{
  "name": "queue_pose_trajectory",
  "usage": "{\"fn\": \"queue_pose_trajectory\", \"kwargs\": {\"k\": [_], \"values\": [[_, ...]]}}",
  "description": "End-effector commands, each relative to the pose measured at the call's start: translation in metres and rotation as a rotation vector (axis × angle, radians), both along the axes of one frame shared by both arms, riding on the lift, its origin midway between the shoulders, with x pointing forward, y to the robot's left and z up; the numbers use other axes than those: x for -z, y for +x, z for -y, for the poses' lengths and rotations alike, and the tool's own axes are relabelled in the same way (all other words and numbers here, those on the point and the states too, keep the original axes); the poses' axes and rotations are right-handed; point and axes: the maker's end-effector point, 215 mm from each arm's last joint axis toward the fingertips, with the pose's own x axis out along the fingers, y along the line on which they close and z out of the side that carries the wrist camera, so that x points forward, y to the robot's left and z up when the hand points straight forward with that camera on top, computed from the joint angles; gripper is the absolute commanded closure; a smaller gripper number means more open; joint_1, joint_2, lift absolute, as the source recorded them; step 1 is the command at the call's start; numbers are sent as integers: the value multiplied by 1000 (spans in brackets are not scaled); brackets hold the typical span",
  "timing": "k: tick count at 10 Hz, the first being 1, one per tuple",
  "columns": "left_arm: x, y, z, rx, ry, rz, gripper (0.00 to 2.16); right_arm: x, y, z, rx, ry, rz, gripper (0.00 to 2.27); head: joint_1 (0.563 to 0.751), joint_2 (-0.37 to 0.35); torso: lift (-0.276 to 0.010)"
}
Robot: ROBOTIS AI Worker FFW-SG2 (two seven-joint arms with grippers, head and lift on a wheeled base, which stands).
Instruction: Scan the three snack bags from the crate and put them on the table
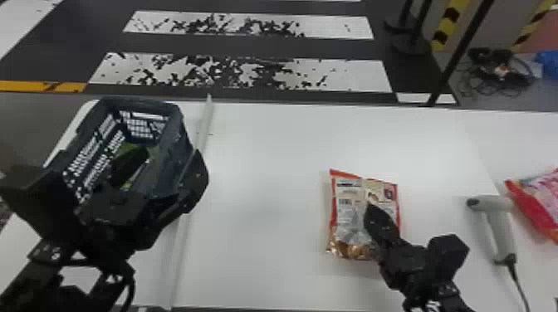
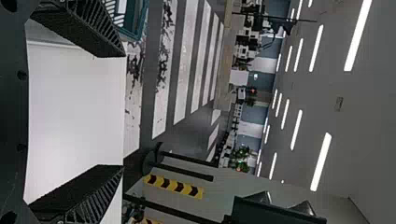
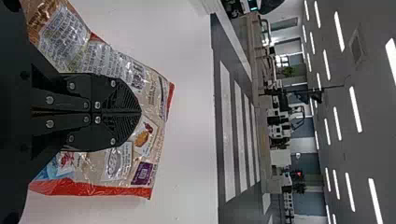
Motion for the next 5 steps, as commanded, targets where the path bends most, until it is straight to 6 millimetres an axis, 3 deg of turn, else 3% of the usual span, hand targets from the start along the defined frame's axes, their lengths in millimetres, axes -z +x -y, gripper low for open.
{"fn": "queue_pose_trajectory", "kwargs": {"k": [1, 5], "values": [[0, -1, 2, 10, -3, 3, 9, 1, -2, -3, -15, -33, 21, 2243, 695, -10, -94], [-2, -2, -5, 16, -18, 10, 9, 14, -18, -1, -65, -96, 46, 2243, 695, -1, -94]]}}
